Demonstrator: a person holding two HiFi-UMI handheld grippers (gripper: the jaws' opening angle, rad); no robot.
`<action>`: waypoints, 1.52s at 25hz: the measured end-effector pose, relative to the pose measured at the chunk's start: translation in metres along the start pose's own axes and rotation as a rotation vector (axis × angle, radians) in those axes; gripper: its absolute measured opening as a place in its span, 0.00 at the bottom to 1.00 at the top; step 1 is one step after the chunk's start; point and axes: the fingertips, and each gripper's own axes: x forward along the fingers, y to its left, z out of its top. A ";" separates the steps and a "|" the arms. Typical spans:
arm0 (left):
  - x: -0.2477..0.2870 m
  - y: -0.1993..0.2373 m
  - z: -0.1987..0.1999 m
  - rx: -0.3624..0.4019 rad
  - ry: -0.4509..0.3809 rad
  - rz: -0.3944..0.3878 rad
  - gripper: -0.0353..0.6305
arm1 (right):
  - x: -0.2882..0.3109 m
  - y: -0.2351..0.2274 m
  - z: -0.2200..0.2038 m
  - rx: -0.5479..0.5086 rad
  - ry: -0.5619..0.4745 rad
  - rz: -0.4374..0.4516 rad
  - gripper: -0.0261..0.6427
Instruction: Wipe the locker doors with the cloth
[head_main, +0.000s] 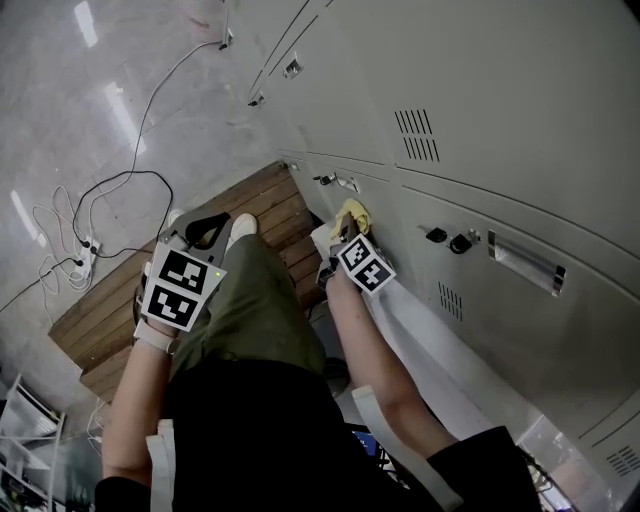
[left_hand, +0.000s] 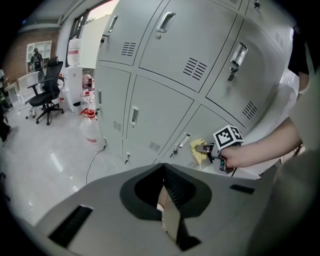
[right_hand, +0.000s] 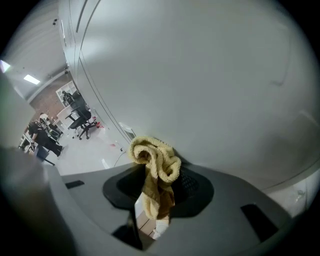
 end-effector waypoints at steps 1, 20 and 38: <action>0.001 0.001 -0.001 -0.002 0.002 0.002 0.07 | 0.005 -0.001 -0.003 -0.007 0.006 -0.007 0.25; 0.003 0.021 -0.043 -0.054 0.042 0.045 0.07 | 0.082 -0.021 -0.057 -0.093 0.074 -0.085 0.25; 0.012 0.036 -0.075 -0.085 0.082 0.060 0.07 | 0.137 -0.036 -0.096 -0.123 0.138 -0.141 0.25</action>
